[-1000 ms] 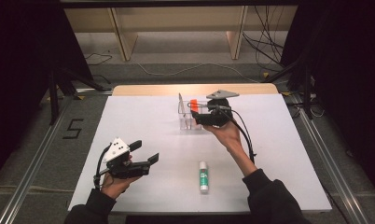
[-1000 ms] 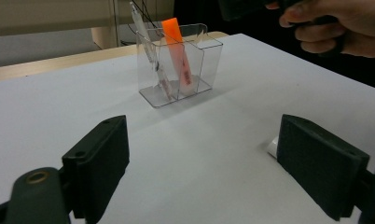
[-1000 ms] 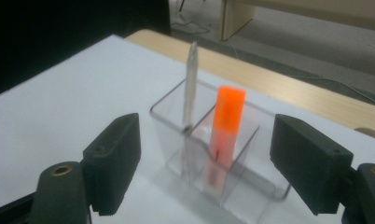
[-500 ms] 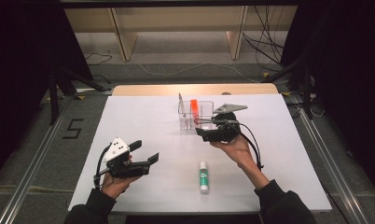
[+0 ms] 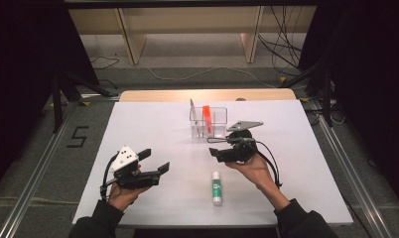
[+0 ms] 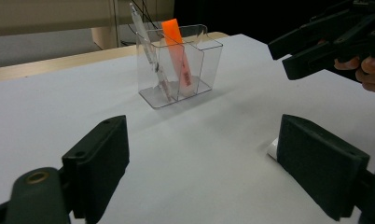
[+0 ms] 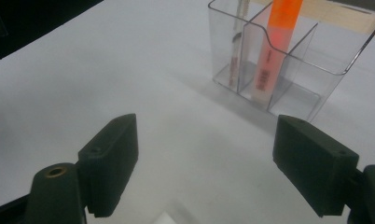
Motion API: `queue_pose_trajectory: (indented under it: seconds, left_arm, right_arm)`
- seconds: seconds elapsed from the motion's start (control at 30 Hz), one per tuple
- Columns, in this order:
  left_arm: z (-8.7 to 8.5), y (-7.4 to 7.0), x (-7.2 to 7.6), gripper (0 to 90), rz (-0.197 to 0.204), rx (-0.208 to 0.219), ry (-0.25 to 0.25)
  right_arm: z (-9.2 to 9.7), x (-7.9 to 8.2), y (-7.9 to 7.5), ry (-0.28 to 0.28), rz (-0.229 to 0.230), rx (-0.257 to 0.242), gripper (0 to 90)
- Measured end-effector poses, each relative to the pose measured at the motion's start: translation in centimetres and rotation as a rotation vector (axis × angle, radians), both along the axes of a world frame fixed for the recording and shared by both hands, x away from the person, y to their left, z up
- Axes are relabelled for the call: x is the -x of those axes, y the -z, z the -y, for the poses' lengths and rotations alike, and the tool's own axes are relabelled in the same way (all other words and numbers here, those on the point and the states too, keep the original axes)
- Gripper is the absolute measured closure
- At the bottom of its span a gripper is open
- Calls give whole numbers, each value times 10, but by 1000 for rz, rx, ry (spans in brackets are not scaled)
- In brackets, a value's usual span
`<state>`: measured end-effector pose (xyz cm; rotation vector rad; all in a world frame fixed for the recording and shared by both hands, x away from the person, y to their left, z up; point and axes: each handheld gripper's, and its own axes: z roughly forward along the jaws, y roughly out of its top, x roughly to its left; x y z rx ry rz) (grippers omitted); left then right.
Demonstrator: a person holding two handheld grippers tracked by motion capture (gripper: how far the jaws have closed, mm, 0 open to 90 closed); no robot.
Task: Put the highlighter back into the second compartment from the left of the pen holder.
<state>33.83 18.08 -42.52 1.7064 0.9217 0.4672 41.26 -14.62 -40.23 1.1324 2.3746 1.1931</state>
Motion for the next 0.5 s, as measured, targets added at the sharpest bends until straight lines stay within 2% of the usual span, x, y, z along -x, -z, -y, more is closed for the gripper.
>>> queue_pose_trajectory:
  seconds: [0.33,0.5]
  left_arm:
    - [1,0,-1,165,-5,-3,-8]
    - [0,0,0,165,-6,-6,-3]
  right_arm:
    - [-5,8,12,-44,-42,26,230]
    - [-6,13,12,-46,-57,29,227]
